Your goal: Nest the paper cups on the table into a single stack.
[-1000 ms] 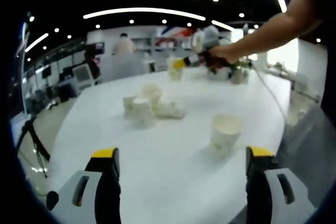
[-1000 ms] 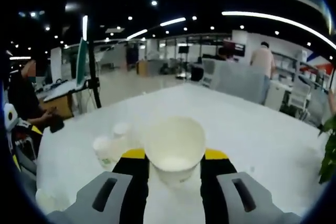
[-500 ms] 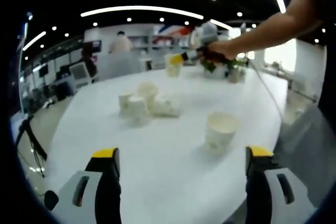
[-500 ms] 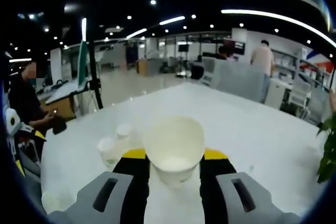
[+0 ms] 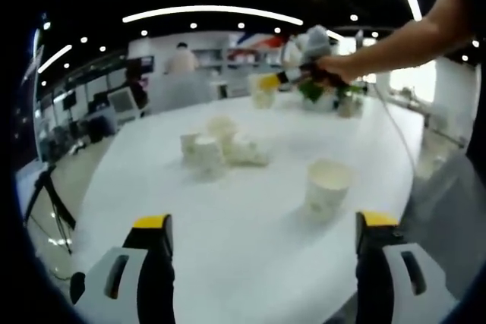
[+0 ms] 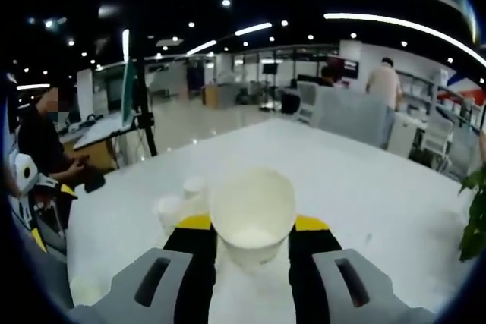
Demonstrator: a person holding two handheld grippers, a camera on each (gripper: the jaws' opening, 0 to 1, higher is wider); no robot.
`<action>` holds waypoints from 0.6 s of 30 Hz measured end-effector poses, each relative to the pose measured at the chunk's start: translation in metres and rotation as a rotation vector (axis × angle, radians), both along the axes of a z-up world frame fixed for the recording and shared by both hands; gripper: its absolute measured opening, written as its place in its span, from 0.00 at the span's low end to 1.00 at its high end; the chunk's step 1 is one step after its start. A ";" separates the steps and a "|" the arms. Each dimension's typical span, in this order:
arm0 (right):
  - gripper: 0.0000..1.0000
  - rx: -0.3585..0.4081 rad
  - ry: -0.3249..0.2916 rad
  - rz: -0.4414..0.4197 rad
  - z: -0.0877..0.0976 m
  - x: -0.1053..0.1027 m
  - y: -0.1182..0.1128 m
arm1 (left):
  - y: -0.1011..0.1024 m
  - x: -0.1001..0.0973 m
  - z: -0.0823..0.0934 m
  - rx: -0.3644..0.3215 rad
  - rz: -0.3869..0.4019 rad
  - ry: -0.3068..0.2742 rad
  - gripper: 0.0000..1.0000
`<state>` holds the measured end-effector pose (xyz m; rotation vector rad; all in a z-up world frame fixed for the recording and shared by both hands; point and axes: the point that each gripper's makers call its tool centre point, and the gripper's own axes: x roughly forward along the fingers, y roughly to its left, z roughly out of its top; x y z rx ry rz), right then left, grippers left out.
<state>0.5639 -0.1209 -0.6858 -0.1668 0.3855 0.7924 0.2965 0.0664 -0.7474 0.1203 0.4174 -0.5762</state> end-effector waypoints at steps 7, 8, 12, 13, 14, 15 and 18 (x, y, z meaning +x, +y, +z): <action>0.34 -0.003 0.002 0.007 0.002 -0.013 -0.001 | -0.002 0.000 0.000 0.010 -0.007 -0.008 0.99; 0.34 -0.002 0.001 0.008 0.003 -0.014 -0.001 | -0.002 0.000 0.000 0.012 -0.006 -0.008 0.99; 0.34 0.003 0.003 0.012 0.005 -0.022 0.001 | -0.003 -0.001 -0.002 0.025 -0.014 -0.004 0.99; 0.34 0.005 0.003 0.014 0.006 -0.024 0.002 | -0.003 -0.001 -0.002 0.027 -0.017 -0.004 0.99; 0.34 0.006 0.003 0.015 0.007 -0.025 0.002 | -0.003 -0.001 -0.002 0.030 -0.018 -0.005 0.99; 0.34 0.004 0.003 0.017 0.007 -0.027 0.003 | -0.003 -0.001 -0.002 0.029 -0.020 -0.007 0.99; 0.34 0.004 0.000 0.022 0.010 -0.032 0.004 | -0.003 0.000 -0.001 0.026 -0.018 -0.011 0.99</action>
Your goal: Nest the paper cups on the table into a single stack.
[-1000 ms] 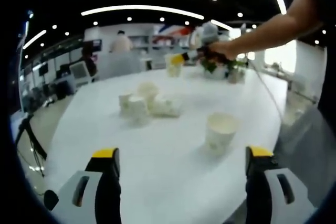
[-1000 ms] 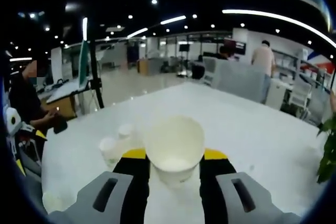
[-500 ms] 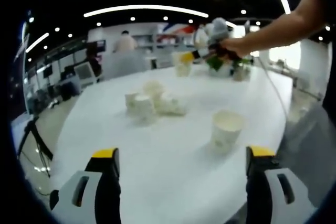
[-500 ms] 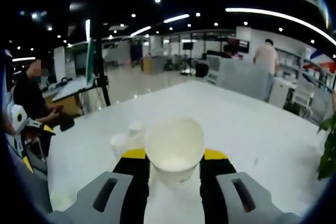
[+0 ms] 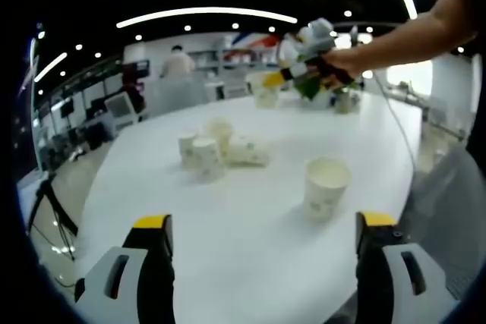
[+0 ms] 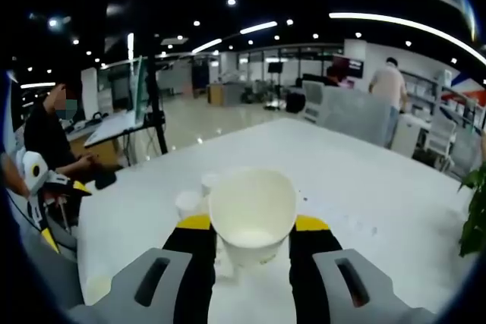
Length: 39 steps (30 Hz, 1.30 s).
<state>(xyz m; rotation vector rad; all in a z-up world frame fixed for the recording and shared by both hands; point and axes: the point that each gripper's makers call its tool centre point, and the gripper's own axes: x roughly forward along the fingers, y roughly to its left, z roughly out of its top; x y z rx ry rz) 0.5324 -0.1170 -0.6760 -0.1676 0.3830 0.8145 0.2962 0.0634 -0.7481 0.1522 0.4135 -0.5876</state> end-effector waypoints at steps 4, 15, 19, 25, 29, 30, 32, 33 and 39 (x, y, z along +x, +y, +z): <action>0.34 0.009 -0.001 0.002 0.004 -0.004 0.001 | 0.001 0.000 0.001 -0.004 0.001 -0.006 0.99; 0.34 0.015 0.011 0.022 0.006 -0.027 0.007 | -0.003 -0.003 0.005 -0.004 -0.015 -0.009 0.99; 0.34 0.015 0.011 0.026 0.008 -0.032 0.007 | -0.009 -0.005 0.011 -0.066 -0.033 -0.005 0.99; 0.34 0.014 0.013 0.048 0.012 -0.047 0.015 | -0.006 -0.004 0.007 -0.026 -0.028 0.001 0.99; 0.34 0.014 0.014 0.065 0.015 -0.054 0.019 | -0.005 -0.004 0.007 -0.025 -0.027 0.004 0.99; 0.34 0.014 0.013 0.068 0.016 -0.056 0.020 | -0.005 -0.004 0.007 -0.024 -0.025 0.005 0.99; 0.34 0.010 0.012 0.075 0.017 -0.058 0.022 | -0.005 -0.003 0.007 -0.025 -0.023 0.003 0.99; 0.34 0.010 0.013 0.080 0.019 -0.061 0.023 | -0.005 -0.003 0.007 -0.026 -0.023 0.003 0.99; 0.34 -0.004 0.026 0.092 0.019 -0.069 0.027 | -0.005 -0.001 0.008 -0.068 -0.010 0.019 0.99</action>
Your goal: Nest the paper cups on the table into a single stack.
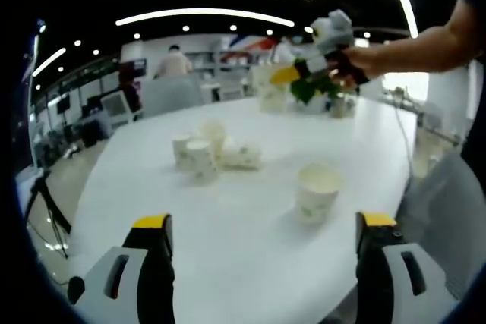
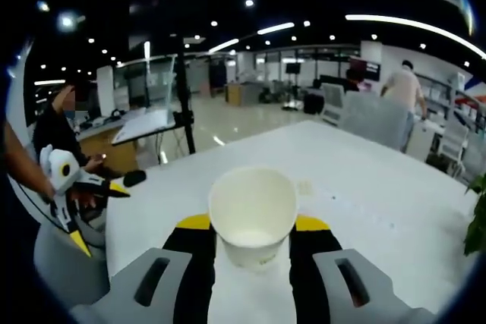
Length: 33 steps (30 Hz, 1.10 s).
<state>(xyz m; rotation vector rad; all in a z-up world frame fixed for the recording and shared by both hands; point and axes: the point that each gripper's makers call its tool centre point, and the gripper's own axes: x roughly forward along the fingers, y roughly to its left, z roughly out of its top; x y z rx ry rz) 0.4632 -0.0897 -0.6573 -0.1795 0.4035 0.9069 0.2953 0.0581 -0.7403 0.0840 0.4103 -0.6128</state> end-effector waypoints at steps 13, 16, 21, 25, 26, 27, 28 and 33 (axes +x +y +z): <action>0.35 0.000 -0.021 0.029 0.006 -0.020 0.003 | -0.004 -0.002 -0.003 0.004 -0.016 0.008 0.99; 0.35 0.003 -0.026 0.036 0.006 -0.024 0.005 | -0.004 -0.003 -0.004 0.012 -0.019 0.010 0.99; 0.35 0.013 -0.026 0.045 0.008 -0.032 0.008 | -0.007 -0.005 -0.003 0.013 -0.027 0.013 0.99; 0.35 0.022 -0.025 0.056 0.009 -0.037 0.011 | -0.006 -0.004 -0.003 0.011 -0.023 0.011 0.99; 0.35 0.019 -0.026 0.059 0.009 -0.038 0.012 | -0.005 -0.004 -0.003 0.010 -0.022 0.011 0.99; 0.35 0.012 -0.031 0.067 0.008 -0.039 0.013 | -0.005 -0.003 -0.004 0.006 -0.021 0.013 0.99; 0.35 0.008 -0.031 0.071 0.007 -0.041 0.013 | -0.004 -0.003 -0.004 0.006 -0.021 0.012 0.99; 0.35 -0.008 -0.033 0.093 0.002 -0.050 0.016 | -0.006 -0.004 -0.003 0.007 -0.026 0.010 0.99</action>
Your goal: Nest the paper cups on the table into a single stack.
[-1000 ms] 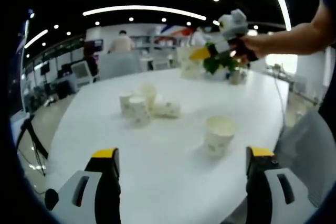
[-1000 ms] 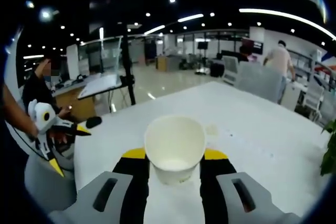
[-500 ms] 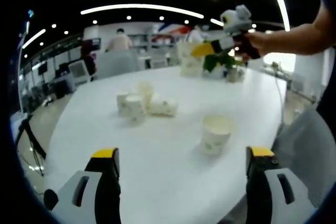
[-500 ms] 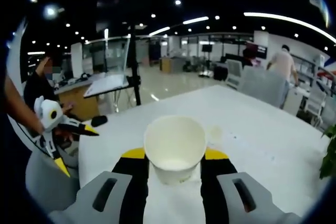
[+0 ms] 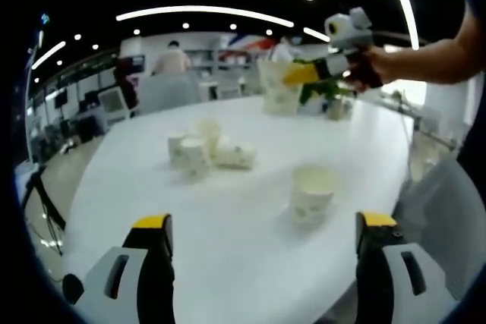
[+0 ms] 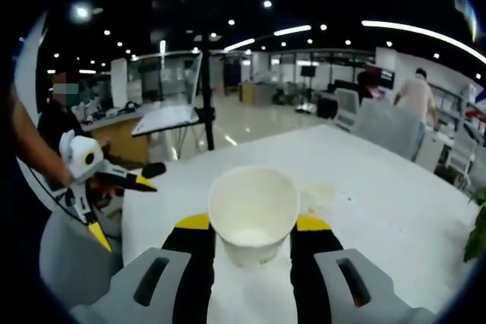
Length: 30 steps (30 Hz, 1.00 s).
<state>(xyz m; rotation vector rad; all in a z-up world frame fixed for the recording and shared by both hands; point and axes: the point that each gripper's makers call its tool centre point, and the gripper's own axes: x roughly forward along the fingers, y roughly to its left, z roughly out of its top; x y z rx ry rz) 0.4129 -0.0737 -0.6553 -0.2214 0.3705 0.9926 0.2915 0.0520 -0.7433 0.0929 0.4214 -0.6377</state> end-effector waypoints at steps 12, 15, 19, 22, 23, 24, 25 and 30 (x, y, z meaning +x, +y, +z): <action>0.35 0.010 -0.006 0.037 -0.001 -0.023 0.006 | -0.001 0.000 0.001 -0.004 0.002 -0.001 0.99; 0.35 0.002 -0.010 0.049 -0.002 -0.028 0.007 | 0.000 0.004 0.008 0.000 0.012 -0.055 0.99; 0.36 0.005 -0.003 0.060 -0.002 -0.035 0.008 | 0.000 0.003 0.005 0.002 0.012 -0.032 0.99; 0.36 0.003 -0.007 0.066 -0.003 -0.040 0.008 | -0.001 0.003 0.005 0.004 0.008 -0.039 0.99; 0.35 0.002 -0.007 0.068 -0.003 -0.042 0.008 | -0.001 0.003 0.005 0.004 0.008 -0.038 0.99; 0.35 0.003 -0.008 0.071 -0.003 -0.043 0.009 | -0.001 0.003 0.005 0.004 0.009 -0.038 0.99; 0.35 0.002 -0.007 0.072 -0.003 -0.044 0.009 | -0.001 0.003 0.005 0.004 0.010 -0.038 0.99; 0.35 0.008 -0.007 0.079 -0.001 -0.049 0.010 | -0.002 0.002 0.005 0.003 0.010 -0.035 0.99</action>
